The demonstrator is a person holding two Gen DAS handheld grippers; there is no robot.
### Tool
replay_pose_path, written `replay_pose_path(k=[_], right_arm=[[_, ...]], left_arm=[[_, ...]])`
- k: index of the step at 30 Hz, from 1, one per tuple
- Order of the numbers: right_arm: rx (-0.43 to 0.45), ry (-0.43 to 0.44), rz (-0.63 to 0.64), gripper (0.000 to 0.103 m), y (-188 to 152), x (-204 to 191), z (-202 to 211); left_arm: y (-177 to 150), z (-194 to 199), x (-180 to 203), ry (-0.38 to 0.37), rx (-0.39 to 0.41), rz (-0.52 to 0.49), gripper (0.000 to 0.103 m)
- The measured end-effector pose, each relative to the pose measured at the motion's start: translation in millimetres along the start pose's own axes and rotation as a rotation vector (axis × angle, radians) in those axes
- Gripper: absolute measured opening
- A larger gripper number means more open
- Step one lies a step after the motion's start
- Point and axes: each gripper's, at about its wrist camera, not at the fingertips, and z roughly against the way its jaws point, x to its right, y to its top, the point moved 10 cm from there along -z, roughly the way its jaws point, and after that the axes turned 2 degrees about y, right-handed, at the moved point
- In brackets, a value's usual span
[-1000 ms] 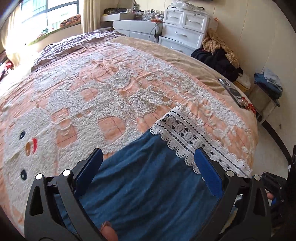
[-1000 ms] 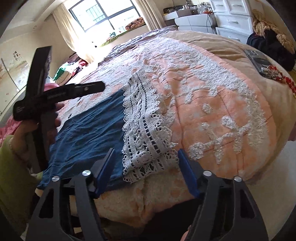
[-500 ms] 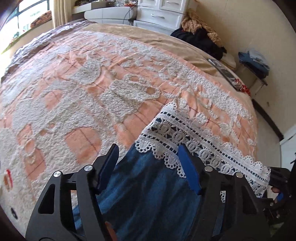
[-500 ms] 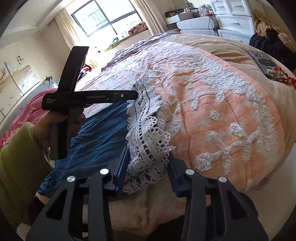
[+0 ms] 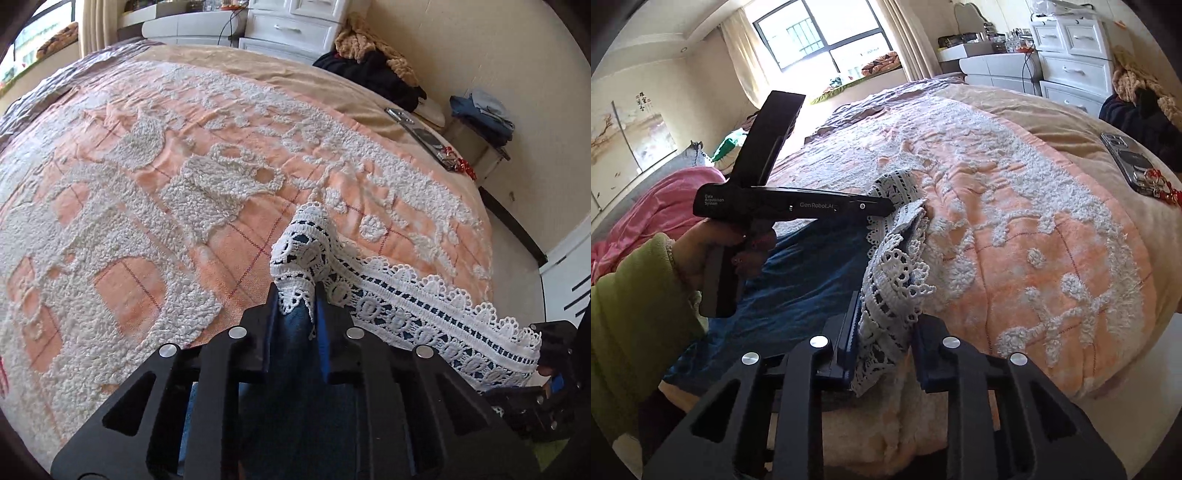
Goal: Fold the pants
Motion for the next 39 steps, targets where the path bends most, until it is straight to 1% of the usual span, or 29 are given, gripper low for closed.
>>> replay_pose_path(k=[3,6,8,11,14,16,18,20,23,24,25,26,28,29,30,31,33,34,35,36,38,39], right_arm=[[0.017,0.003,0.034,0.022,6,-10,5],[0.041,0.018,0.075,0.022,14,-26,14],[0.058,0.038,0.104,0.022,20,-40,19],[0.077,0.084,0.153,0.022,26,-69,25],[0.077,0.138,0.227,0.022,28,-106,25],[0.06,0.182,0.288,0.022,23,-135,19],[0.04,0.202,0.342,0.022,15,-157,11],[0.01,0.216,0.398,0.022,2,-176,-2],[-0.06,0.207,0.474,0.022,-26,-195,-26],[-0.076,0.204,0.493,0.022,-33,-199,-31],[-0.092,0.201,0.509,0.022,-40,-202,-36],[-0.103,0.198,0.526,0.022,-47,-206,-40],[-0.124,0.203,0.562,0.022,-62,-213,-42],[-0.131,0.199,0.581,0.022,-66,-216,-44],[-0.138,0.201,0.605,0.022,-72,-220,-45],[-0.14,0.199,0.631,0.022,-76,-223,-46],[-0.141,0.198,0.667,0.022,-84,-230,-48],[-0.144,0.202,0.684,0.022,-88,-234,-48],[-0.146,0.206,0.699,0.022,-89,-237,-51],[-0.147,0.21,0.716,0.022,-93,-240,-52],[-0.148,0.21,0.755,0.022,-100,-245,-53],[-0.147,0.209,0.768,0.025,-103,-247,-54]], left_arm=[[3,13,-2,-0.018,0.04,0.017,0.01],[6,39,-4,-0.036,0.099,0.023,0.01],[6,60,-11,-0.044,0.134,0.046,0.01],[0,93,-24,-0.05,0.186,0.079,0.01],[-18,123,-43,-0.053,0.224,0.125,0.01],[-34,138,-56,-0.048,0.238,0.167,0.01],[-51,147,-68,-0.032,0.238,0.2,0.01],[-70,150,-82,-0.007,0.219,0.241,0.011],[-93,149,-99,0.011,0.182,0.314,0.014],[-101,149,-104,0.011,0.163,0.348,0.019],[-106,151,-108,0.014,0.16,0.367,0.025],[-113,158,-114,0.015,0.176,0.397,0.029],[-121,171,-120,-0.016,0.201,0.455,0.043],[-124,177,-122,-0.029,0.215,0.481,0.046],[-127,182,-123,-0.055,0.228,0.507,0.054],[-132,187,-124,-0.087,0.234,0.536,0.064],[-139,194,-122,-0.14,0.248,0.581,0.078],[-143,195,-119,-0.179,0.248,0.605,0.081],[-147,194,-117,-0.201,0.243,0.626,0.085],[-151,191,-117,-0.212,0.235,0.649,0.091],[-159,182,-118,-0.189,0.206,0.678,0.092],[-163,176,-120,-0.169,0.189,0.687,0.091]])
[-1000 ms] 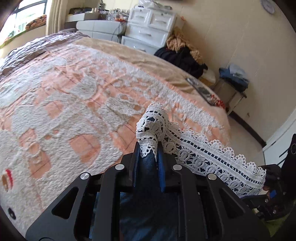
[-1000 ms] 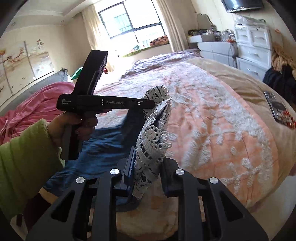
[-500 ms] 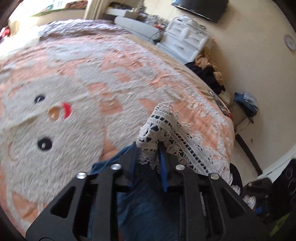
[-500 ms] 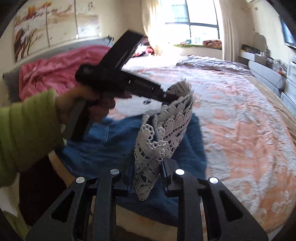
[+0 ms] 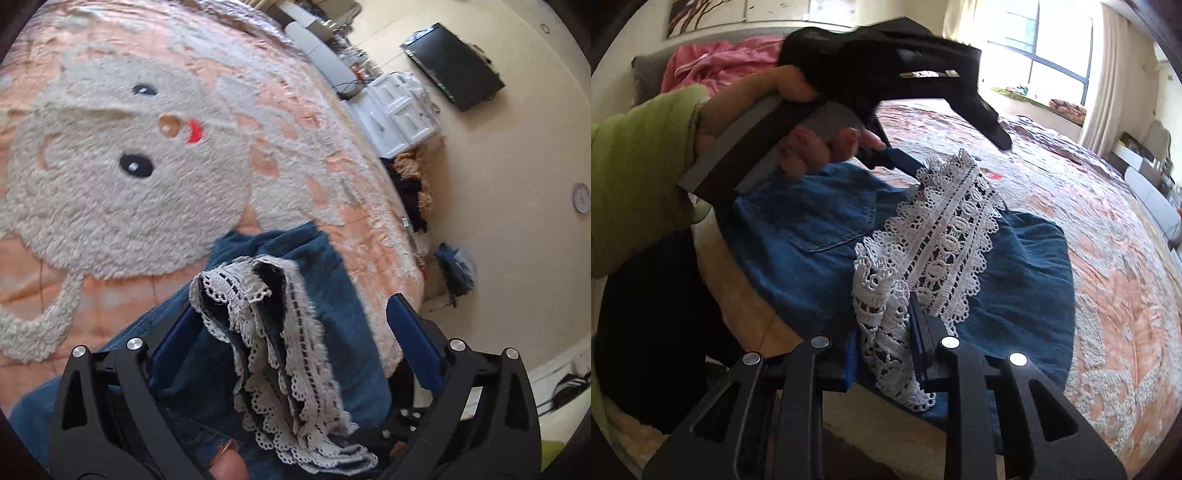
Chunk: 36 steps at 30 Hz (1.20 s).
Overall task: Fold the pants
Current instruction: 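Fold the lace hem over toward the waistband with the left tool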
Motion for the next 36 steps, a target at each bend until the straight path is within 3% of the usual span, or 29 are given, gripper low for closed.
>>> replay_pose_path(k=[2,4,6,7,9,11,13,18,20,23,27,31,36], right_arm=[[0.005,0.011,0.0,0.027,-1,-3,-2],[0.013,0.039,-0.012,0.036,-1,-3,1],[0.027,0.074,-0.047,0.045,2,0,11],[0.044,0.095,-0.079,0.054,3,5,21],[0.082,0.134,-0.131,0.06,9,18,39],[0.117,0.123,-0.171,0.065,15,38,52],[0.117,0.048,-0.216,0.066,21,72,53],[0.004,-0.132,-0.289,0.066,30,153,9],[-0.034,-0.15,-0.303,0.066,35,168,-12],[-0.073,-0.151,-0.288,0.066,44,178,-38],[-0.188,-0.243,-0.222,0.066,35,193,-74],[-0.194,-0.236,-0.249,0.066,27,202,-84],[-0.042,-0.117,-0.295,0.068,38,175,-27]], left_arm=[[-4,-11,-8,0.041,-0.015,0.011,0.083],[-6,-20,-13,0.105,-0.019,-0.008,0.036],[-7,-26,-18,0.122,-0.035,-0.004,0.018],[-8,-26,-19,0.123,-0.035,-0.007,0.018],[-6,-21,-15,0.123,-0.024,-0.04,0.014],[-2,-15,-11,0.113,-0.006,-0.063,0.014],[1,-9,-8,0.142,0.011,-0.112,0.014],[6,-16,-11,0.218,0.016,-0.167,0.014],[2,-24,-21,0.252,-0.016,-0.158,0.014],[-1,-24,-33,0.245,-0.009,-0.119,0.02],[-2,-18,-38,0.246,0.007,-0.102,0.026],[-3,-12,-38,0.26,0.027,-0.088,0.033],[-8,23,-28,0.279,0.101,-0.066,0.044]])
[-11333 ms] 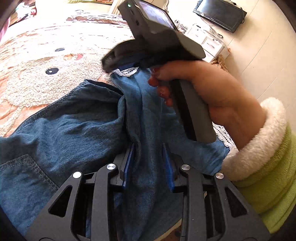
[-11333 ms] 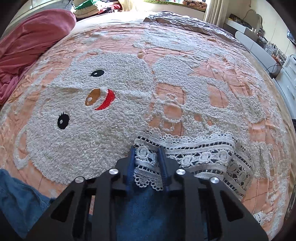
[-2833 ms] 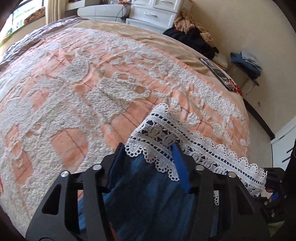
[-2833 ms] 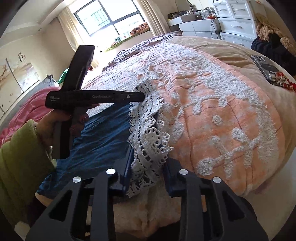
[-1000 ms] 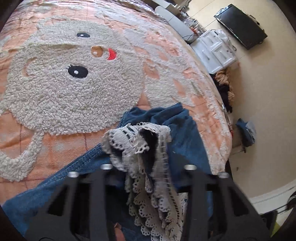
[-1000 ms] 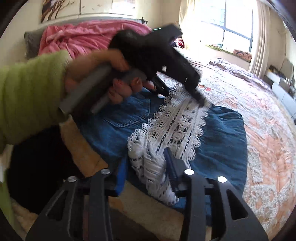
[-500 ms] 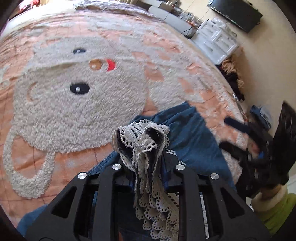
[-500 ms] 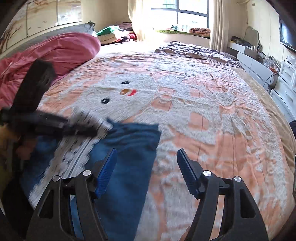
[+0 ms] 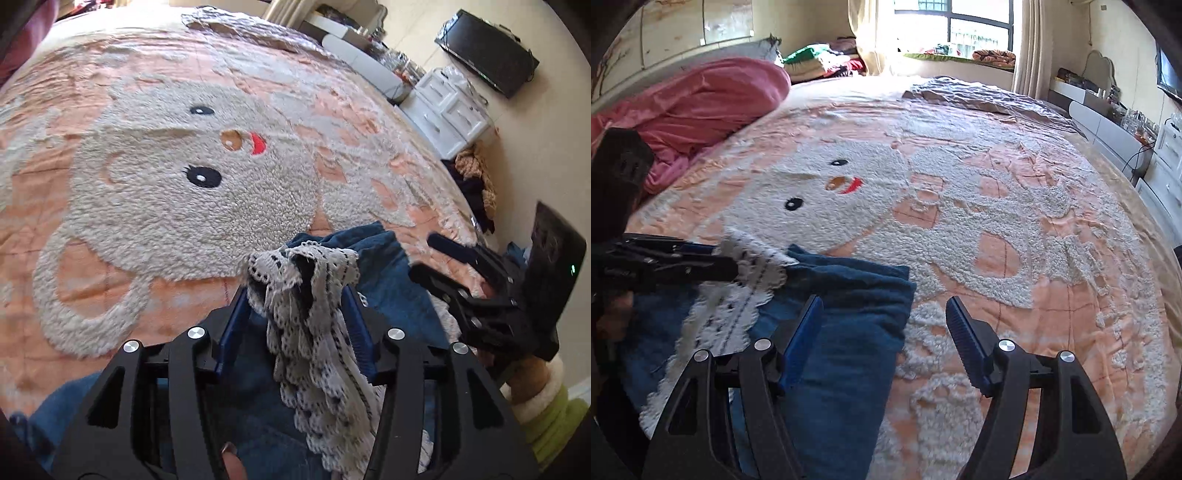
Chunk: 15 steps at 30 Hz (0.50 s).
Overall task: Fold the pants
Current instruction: 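Fold the lace hem over toward the waistband with the left tool, then open both tools and smooth the folded denim pants flat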
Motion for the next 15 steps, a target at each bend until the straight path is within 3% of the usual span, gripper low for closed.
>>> replay_pose_path(k=[6,12,14,15], right_arm=[[0.04,0.07,0.09,0.068,-36,-42,55],[0.023,0.108,0.141,0.066,-71,-71,73],[-0.005,0.134,0.152,0.048,-82,-78,73],[-0.013,0.138,0.158,0.038,-86,-81,73]], left_arm=[[-32,50,18,0.018,0.065,0.014,0.049],[-67,62,50,0.047,0.096,-0.013,0.049],[-74,62,61,0.065,0.101,-0.037,0.042],[-76,61,67,0.087,0.107,-0.064,0.033]])
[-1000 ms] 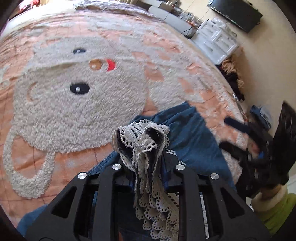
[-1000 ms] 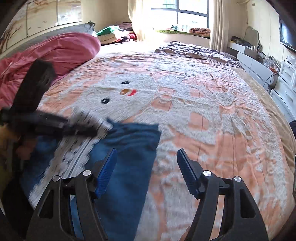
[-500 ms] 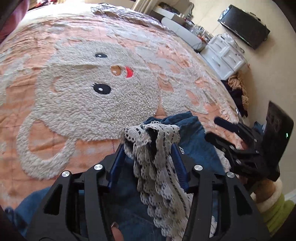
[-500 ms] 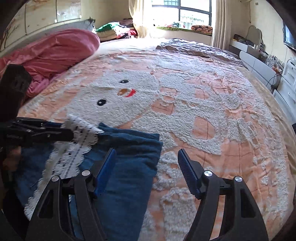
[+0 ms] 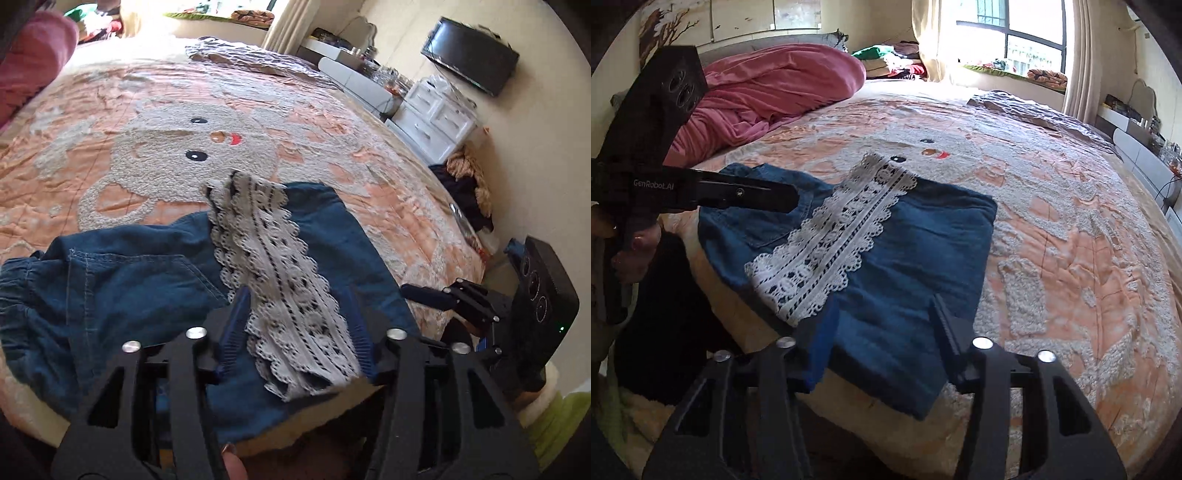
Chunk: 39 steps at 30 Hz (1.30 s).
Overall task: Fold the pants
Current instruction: 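Open both tools and smooth the folded denim pants flat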
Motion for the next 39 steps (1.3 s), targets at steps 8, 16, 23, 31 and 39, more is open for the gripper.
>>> replay_pose_path(k=[8,16,23,31,39], right_arm=[[-0.072,0.02,-0.025,0.03,-29,-9,-12],[-0.077,0.011,-0.049,0.03,-35,-7,-20],[-0.032,0.041,-0.112,0.031,-27,-6,0],[0.02,0.039,-0.121,0.045,-8,-15,21],[0.06,0.03,-0.101,0.064,21,-27,28]], left_arm=[[-30,-23,15,0.102,-0.053,-0.13,0.021],[-49,-37,-6,0.116,-0.075,-0.079,0.023],[-43,-7,-7,0.118,-0.041,-0.036,0.027],[-36,33,-14,0.172,0.028,-0.024,0.042],[-38,57,-36,0.221,0.053,0.023,0.053]])
